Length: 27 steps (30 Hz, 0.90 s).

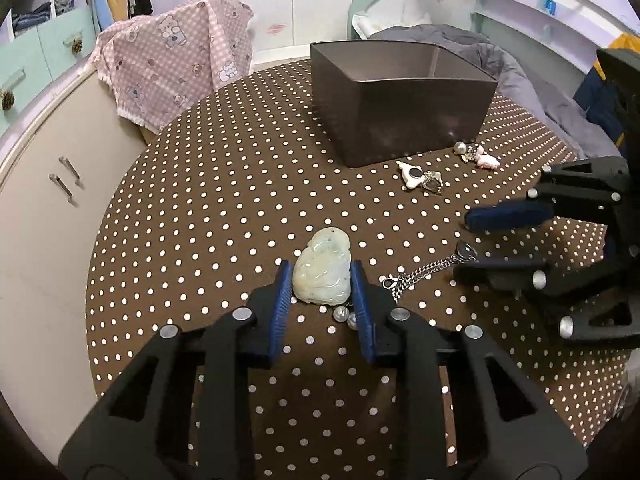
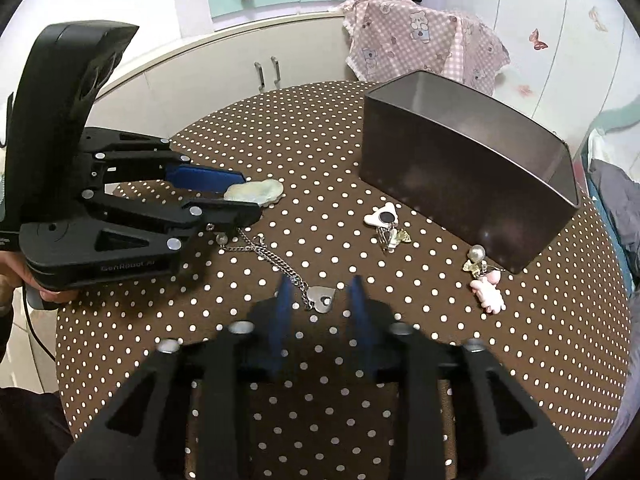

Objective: Organize jewelry
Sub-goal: 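Grasp the white jade pendant with the left tool while the right tool grasps its chain, then lower the jade pendant and chain into the grey box and open both tools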

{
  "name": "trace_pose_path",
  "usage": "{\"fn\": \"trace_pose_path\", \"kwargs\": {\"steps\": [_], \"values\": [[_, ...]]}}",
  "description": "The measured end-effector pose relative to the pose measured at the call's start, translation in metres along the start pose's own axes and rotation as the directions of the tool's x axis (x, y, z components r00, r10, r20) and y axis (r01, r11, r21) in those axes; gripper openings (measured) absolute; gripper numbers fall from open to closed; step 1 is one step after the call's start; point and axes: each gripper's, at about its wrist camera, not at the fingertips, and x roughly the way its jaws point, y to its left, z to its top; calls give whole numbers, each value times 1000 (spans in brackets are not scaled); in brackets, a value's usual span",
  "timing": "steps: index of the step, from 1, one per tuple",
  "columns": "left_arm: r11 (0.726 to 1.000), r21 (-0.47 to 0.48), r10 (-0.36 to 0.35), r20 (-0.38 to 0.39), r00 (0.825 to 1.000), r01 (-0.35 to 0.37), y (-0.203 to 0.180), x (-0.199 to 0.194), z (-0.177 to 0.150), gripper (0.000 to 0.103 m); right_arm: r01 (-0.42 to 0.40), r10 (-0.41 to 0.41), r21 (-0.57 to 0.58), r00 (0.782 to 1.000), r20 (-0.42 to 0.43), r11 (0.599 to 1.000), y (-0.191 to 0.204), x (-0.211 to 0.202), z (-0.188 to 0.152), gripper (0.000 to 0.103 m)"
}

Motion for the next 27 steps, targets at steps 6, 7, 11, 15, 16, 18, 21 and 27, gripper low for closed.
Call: {"fn": "trace_pose_path", "kwargs": {"steps": [6, 7, 11, 15, 16, 18, 21, 27], "values": [[997, -83, 2, 12, 1000, -1, 21, -7, -6, 29, -70, 71, -52, 997, 20, 996, 19, 10, 16, 53], [995, -97, 6, 15, 1000, -4, 23, -9, -7, 29, -81, 82, -66, 997, 14, 994, 25, 16, 20, 53], [989, -144, 27, 17, 999, -24, 33, -13, -13, 29, -117, 116, -111, 993, -19, 987, 42, 34, 28, 52], [988, -149, 33, 11, 999, -31, 33, -15, -16, 29, -61, 60, -142, 998, -15, 988, 44, 33, 29, 7], [988, -150, 29, 12, 999, -27, 33, -15, -17, 29, -56, 55, -133, 998, -13, 990, 39, 31, 27, 7], [989, -144, 21, 14, 1000, -19, 28, -15, -18, 29, -35, 34, -116, 999, -7, 993, 32, 25, 21, 7], [991, -133, 1, 26, 1000, 2, 18, -16, -19, 29, -30, 31, -62, 999, 16, 998, 15, 10, 12, 7], [994, -106, -24, 66, 998, 31, 0, -27, -8, 29, -21, 15, 49, 994, 112, 999, -18, -41, 5, 7]]}}
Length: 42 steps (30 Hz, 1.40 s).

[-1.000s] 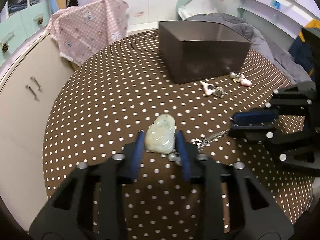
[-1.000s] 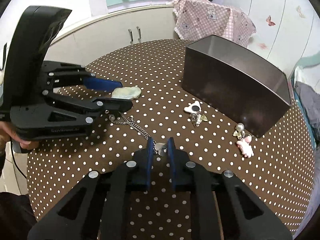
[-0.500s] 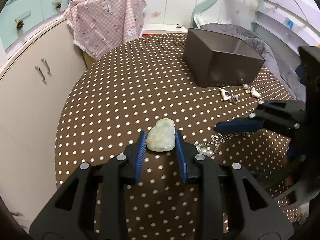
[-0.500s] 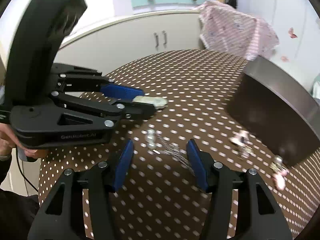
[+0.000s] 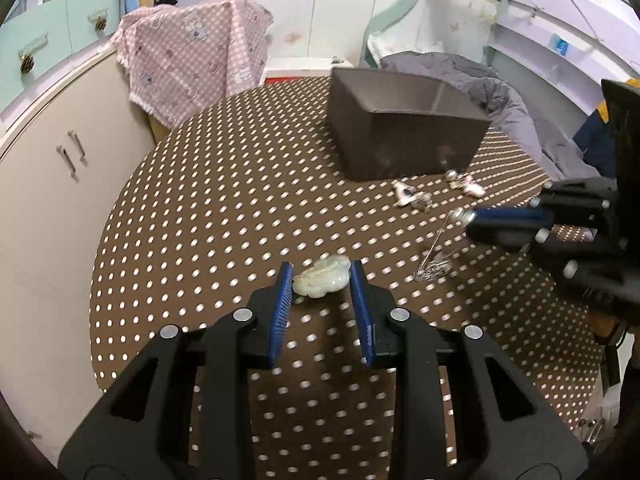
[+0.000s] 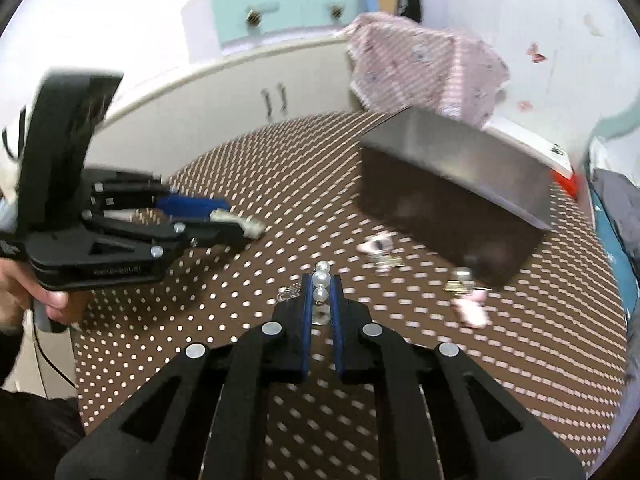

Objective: Organize jewelry
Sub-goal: 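Lower the jade pendant and chain into the grey box and open both tools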

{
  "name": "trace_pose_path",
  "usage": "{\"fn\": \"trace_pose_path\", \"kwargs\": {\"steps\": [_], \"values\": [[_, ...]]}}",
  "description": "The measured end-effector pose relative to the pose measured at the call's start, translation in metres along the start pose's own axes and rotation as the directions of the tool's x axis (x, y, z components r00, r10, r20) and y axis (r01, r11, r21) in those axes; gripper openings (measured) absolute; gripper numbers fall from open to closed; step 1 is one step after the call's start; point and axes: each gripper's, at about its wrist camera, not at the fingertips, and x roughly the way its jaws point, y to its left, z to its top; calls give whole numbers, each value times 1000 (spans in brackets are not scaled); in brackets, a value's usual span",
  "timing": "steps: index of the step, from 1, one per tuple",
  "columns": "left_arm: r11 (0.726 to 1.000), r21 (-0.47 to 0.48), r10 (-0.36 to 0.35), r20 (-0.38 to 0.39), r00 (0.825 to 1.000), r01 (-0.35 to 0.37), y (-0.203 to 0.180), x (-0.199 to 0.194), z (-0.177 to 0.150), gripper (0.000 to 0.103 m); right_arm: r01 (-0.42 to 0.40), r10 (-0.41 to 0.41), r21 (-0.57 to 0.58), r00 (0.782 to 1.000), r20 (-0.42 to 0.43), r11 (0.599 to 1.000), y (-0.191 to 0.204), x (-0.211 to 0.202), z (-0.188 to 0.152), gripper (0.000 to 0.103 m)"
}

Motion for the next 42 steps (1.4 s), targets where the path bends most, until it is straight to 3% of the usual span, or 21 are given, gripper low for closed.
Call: {"fn": "trace_pose_path", "kwargs": {"steps": [13, 25, 31, 37, 41, 42], "values": [[999, 31, -40, 82, 996, 38, -20, -28, 23, 29, 49, -52, 24, 985, 165, 999, -19, -75, 29, 7], [998, 36, -51, 254, 966, 43, -36, -69, 96, 29, 78, -75, 2, 947, 314, 997, -38, -122, 92, 7], [999, 15, -52, 262, 964, 50, -42, -56, 133, 29, 79, -94, 58, 940, 329, 995, -64, -123, 111, 7], [998, 6, -59, 240, 969, 60, -43, -36, 151, 29, 51, -82, 112, 952, 296, 992, -86, -101, 116, 7], [998, -13, -57, 198, 979, 61, -41, -17, 157, 30, 30, -63, 144, 971, 229, 989, -98, -72, 113, 7], [998, -14, -50, 186, 981, 53, -40, -13, 158, 45, 29, -64, 159, 974, 218, 987, -100, -67, 112, 8]]}}
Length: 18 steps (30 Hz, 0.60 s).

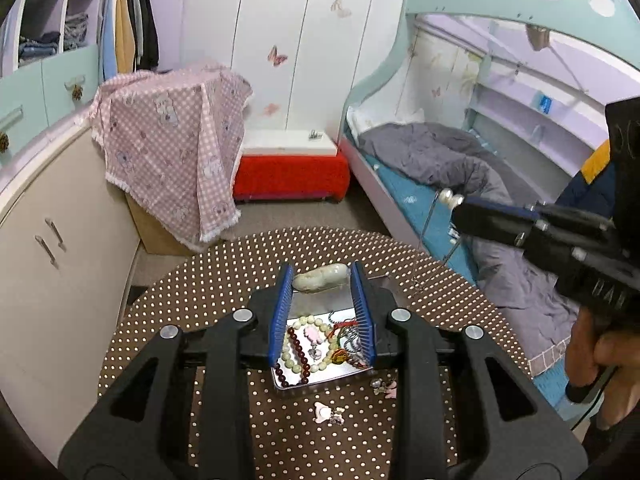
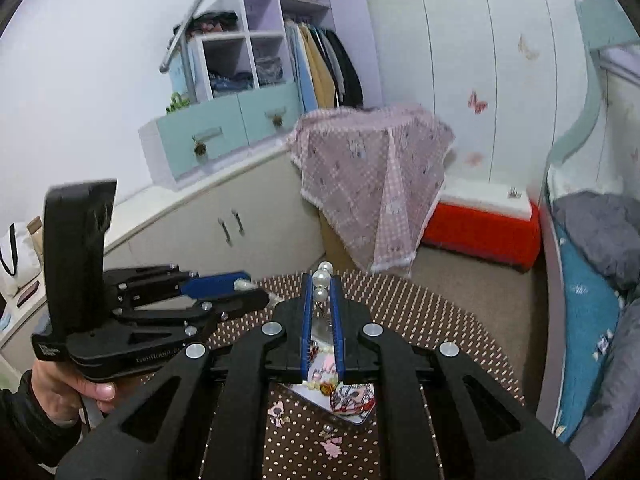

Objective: Organize jewelry
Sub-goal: 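Lower the jade pendant and chain into the grey box and open both tools, then move both tools back to the small charms beside the box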

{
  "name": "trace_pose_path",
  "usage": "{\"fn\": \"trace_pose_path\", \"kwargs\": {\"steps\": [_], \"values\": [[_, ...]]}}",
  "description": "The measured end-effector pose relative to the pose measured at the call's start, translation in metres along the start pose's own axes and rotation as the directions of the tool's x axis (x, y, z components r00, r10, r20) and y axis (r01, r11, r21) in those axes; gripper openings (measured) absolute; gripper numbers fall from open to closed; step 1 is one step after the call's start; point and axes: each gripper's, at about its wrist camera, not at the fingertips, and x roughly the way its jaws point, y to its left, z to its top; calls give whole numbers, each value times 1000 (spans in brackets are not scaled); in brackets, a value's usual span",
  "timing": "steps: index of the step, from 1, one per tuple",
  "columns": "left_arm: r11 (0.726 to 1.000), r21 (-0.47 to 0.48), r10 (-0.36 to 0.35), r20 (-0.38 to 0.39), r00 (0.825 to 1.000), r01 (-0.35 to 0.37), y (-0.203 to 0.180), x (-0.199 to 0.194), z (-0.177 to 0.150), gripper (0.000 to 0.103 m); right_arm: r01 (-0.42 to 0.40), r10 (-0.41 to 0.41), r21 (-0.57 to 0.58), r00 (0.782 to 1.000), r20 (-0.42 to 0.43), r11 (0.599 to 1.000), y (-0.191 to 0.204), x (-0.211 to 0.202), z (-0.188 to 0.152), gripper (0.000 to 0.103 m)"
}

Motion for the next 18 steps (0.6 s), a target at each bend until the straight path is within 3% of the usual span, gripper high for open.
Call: {"fn": "trace_pose_path", "kwargs": {"steps": [1, 2, 3, 4, 5, 6, 11, 18], "values": [[1000, 3, 9, -3, 1000, -9, 1, 3, 0, 75, 5, -4, 19, 1000, -11, 1000, -3, 4, -2, 9], [1000, 0, 17, 11, 1000, -17, 2, 3, -1, 85, 18, -17, 44, 1000, -24, 999, -9, 9, -6, 11], [1000, -5, 31, 25, 999, -31, 4, 2, -1, 91, 36, -35, 59, 999, -27, 998, -11, 10, -7, 24], [999, -6, 39, 28, 999, -39, 4, 2, -1, 91, 59, -57, 75, 998, -25, 995, -14, 10, -9, 37], [999, -13, 51, 26, 998, -50, 7, 1, -1, 92, 78, -76, 91, 997, -17, 993, -16, 8, -11, 76], [998, -20, 63, 24, 998, -63, 9, 1, 0, 92, 95, -97, 105, 995, 15, 990, -19, 2, -13, 95], [992, -54, 113, 49, 992, -111, 18, -12, -6, 93, 153, -158, 134, 987, 30, 979, -22, -11, -17, 95], [984, -55, 176, 94, 980, -171, 14, -36, -11, 94, 175, -183, 143, 982, 49, 974, -12, -19, -21, 95]]}}
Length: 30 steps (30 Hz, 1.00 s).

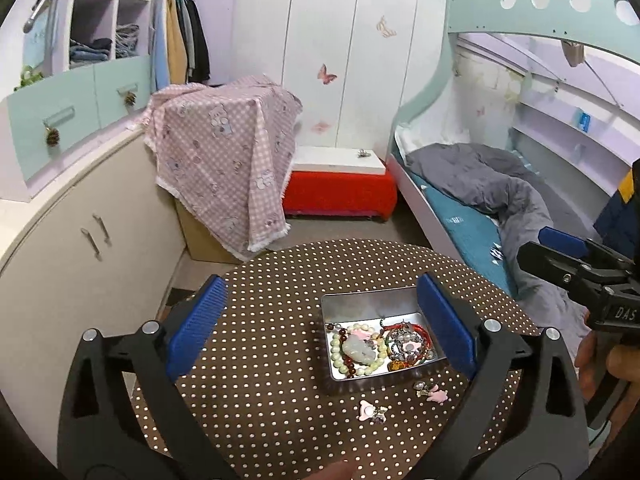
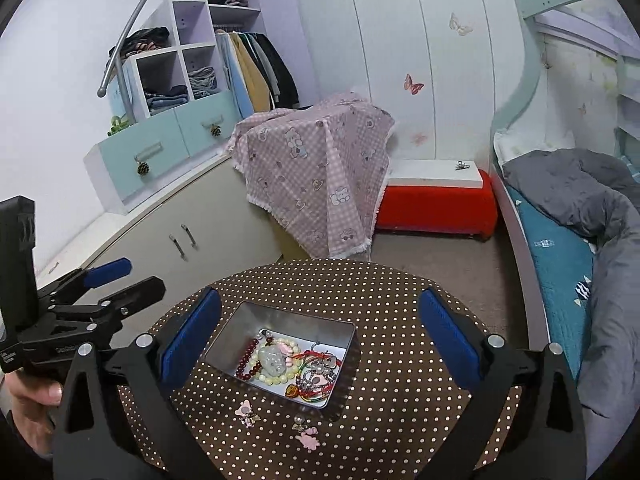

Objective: Organize jewelry
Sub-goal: 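Move both tools back to the small charms beside the box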

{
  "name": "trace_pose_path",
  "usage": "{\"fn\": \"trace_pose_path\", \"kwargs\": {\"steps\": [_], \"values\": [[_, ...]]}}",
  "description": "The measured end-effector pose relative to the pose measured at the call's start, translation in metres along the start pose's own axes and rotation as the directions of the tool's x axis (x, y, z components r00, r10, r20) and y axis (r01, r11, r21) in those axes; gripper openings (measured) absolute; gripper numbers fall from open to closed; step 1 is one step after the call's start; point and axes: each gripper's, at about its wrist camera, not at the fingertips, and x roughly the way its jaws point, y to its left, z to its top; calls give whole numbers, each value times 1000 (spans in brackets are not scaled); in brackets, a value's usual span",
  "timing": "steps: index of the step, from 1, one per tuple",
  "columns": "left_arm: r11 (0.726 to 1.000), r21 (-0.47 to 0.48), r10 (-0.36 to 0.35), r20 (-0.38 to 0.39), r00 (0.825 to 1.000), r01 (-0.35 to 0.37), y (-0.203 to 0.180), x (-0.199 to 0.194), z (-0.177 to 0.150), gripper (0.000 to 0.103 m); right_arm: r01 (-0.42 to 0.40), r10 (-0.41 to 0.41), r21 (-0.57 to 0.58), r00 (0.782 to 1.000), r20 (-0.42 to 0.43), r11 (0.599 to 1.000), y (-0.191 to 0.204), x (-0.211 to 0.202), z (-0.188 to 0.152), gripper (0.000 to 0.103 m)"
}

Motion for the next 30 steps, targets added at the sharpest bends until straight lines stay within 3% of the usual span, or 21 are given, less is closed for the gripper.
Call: {"fn": "trace_pose_path", "kwargs": {"steps": [12, 20, 30], "values": [[994, 45, 94, 81, 992, -97, -7, -39, -5, 95, -1, 1, -8, 999, 54, 1000, 19, -35, -4, 95], [991, 54, 119, 122, 985, -126, -11, -63, -10, 95, 21, -21, -2, 995, 98, 1000, 25, -60, -10, 95], [986, 56, 152, 125, 980, -160, -15, -78, -27, 96, 37, -37, 5, 995, 90, 999, 30, -71, -31, 95]]}}
